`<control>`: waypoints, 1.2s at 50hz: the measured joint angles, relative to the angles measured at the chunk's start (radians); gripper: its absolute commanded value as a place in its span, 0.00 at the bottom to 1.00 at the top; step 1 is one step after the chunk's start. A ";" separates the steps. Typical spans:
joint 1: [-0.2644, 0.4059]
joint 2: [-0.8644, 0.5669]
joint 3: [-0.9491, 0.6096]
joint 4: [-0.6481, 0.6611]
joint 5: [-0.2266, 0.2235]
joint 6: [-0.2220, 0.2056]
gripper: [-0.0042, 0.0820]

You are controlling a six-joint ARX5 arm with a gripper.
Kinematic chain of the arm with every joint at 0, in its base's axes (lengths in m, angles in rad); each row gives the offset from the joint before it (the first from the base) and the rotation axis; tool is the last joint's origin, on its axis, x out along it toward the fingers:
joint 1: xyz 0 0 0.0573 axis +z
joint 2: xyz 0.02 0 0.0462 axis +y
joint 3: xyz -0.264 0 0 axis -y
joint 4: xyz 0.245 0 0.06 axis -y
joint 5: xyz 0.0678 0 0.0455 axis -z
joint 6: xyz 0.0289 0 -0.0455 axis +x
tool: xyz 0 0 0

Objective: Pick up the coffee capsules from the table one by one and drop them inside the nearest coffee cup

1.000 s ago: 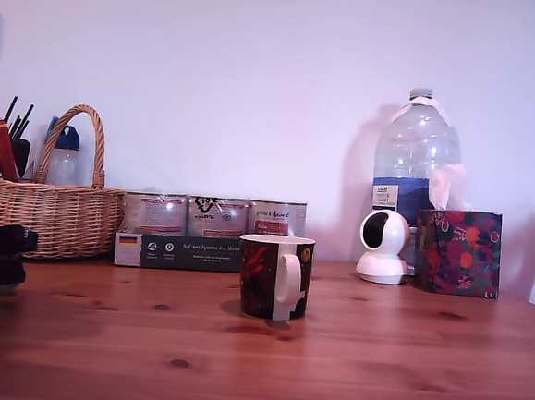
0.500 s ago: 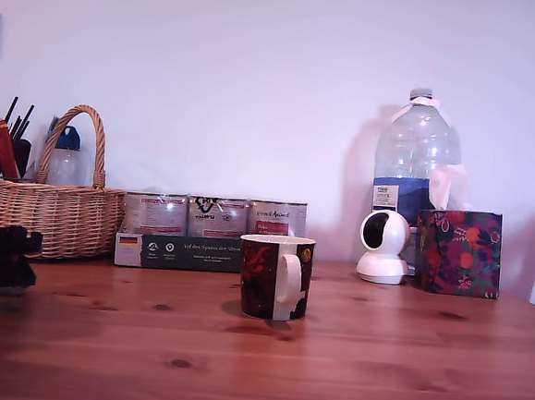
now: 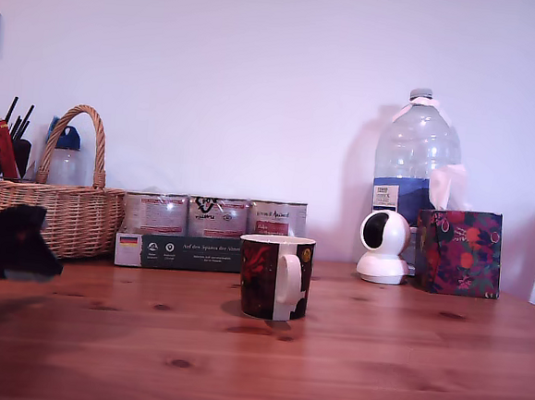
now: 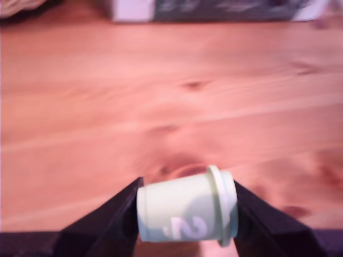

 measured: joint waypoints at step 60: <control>-0.368 -0.415 0.000 -0.413 0.103 0.065 0.29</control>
